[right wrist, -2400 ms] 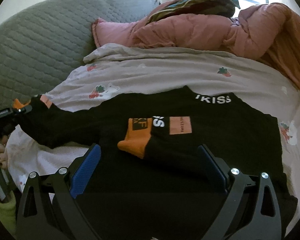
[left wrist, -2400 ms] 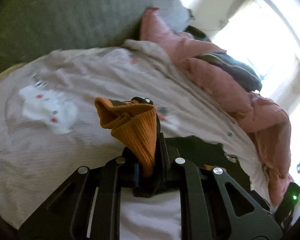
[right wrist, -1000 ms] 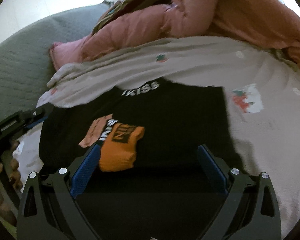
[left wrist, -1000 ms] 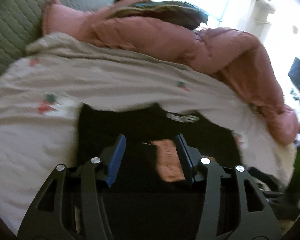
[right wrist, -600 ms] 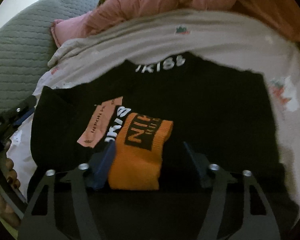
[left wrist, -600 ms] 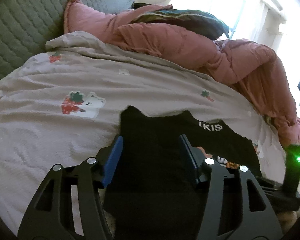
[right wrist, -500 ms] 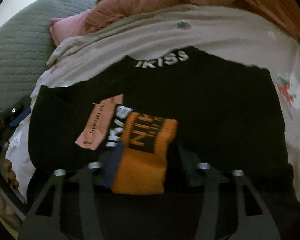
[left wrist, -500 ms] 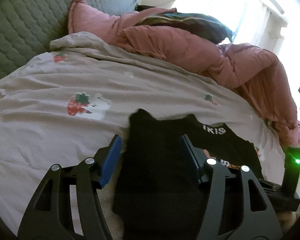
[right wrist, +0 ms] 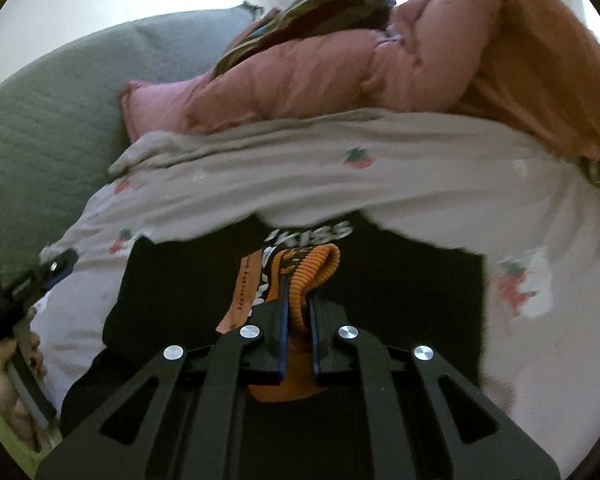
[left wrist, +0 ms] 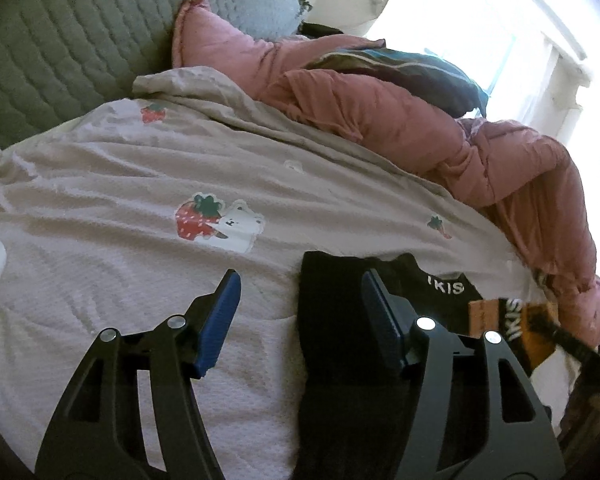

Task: Fold small clothes
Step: 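Lay the second sleeve on the sweatshirt and open the left gripper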

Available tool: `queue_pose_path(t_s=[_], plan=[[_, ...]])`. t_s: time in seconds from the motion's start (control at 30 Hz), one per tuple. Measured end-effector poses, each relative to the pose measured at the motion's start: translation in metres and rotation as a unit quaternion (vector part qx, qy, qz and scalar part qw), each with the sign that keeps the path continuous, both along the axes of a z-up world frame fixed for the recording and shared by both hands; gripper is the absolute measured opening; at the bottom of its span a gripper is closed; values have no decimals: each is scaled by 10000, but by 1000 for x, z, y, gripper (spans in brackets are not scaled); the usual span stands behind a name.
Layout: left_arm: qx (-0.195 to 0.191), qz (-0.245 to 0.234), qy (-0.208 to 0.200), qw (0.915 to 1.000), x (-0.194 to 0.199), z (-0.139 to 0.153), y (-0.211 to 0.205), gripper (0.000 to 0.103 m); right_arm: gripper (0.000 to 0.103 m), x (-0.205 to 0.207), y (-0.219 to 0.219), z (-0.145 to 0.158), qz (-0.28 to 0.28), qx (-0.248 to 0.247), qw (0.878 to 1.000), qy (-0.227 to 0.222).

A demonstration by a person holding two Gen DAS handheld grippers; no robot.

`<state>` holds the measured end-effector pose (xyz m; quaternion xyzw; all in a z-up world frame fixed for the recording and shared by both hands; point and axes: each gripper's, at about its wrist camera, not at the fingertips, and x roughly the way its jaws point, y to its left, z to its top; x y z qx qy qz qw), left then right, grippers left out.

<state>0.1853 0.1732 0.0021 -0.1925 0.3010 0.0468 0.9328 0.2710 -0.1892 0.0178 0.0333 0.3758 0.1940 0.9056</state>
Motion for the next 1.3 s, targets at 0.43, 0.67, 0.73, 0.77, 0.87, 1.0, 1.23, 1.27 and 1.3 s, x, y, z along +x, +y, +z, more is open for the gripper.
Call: queue_pose_path(t_s=[0.43,0.67,0.73,0.77,0.87,1.0,1.23,1.27,1.3], plan=[[800,-898,579,9910,36,-11,-78,55,7,5,-24,-23,-352,-149,9992,150],[991,-1227,837,9839,48,-27,-103,55,28,-1,-24,-22,-643,-628,9959,-43],[1037,-1255,869,9828,50,-29,-105,55,41,-5,-25,-21,-712,-712,9947,-192],[1041,-1271,891,9824,51,-30,-105,55,41,-7,-25,-21,-724,-752,9943,-221],[1044,-1300,1038,9805,53,-39,-104,55,41,-10,-19,-24,-609,-860,9942,-210],[1058,-1366,1305,9763,55,-53,-105,55,41,-15,-1,-31,-319,-1001,9944,-147],[1133,-1444,1419,9727,53,-62,-104,55,41,-18,39,-43,331,-1165,9926,-10],[1134,-1456,1422,9725,52,-63,-104,55,41,-18,44,-45,405,-1203,9919,4],[1122,-1463,1425,9725,53,-64,-103,55,41,-18,48,-47,485,-1268,9907,22]])
